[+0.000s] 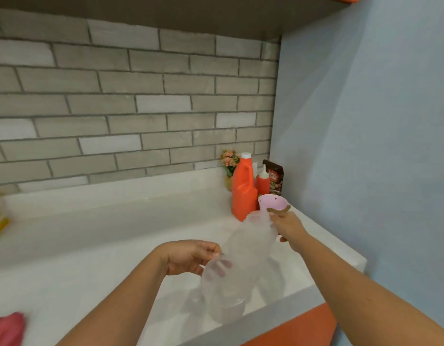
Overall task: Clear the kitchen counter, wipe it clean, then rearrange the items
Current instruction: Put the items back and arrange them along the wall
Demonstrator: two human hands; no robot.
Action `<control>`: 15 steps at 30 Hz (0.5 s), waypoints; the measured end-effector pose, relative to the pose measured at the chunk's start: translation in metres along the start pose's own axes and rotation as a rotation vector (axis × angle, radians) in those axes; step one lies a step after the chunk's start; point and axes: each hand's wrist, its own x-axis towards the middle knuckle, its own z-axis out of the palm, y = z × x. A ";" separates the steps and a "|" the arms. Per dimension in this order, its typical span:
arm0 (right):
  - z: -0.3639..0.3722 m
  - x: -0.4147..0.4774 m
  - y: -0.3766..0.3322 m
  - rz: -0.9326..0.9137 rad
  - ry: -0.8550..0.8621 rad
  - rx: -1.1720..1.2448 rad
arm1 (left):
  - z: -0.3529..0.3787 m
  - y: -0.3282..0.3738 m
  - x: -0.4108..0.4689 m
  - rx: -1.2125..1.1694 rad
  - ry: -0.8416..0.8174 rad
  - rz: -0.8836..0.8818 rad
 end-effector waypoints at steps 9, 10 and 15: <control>0.160 -0.023 -0.062 -0.038 -0.116 0.004 | -0.112 -0.046 -0.118 -0.129 0.317 -0.001; 0.177 -0.025 -0.069 -0.036 -0.130 0.006 | -0.124 -0.052 -0.129 -0.141 0.370 -0.003; 0.248 -0.034 -0.096 -0.023 -0.160 0.030 | -0.177 -0.081 -0.168 -0.201 0.598 -0.040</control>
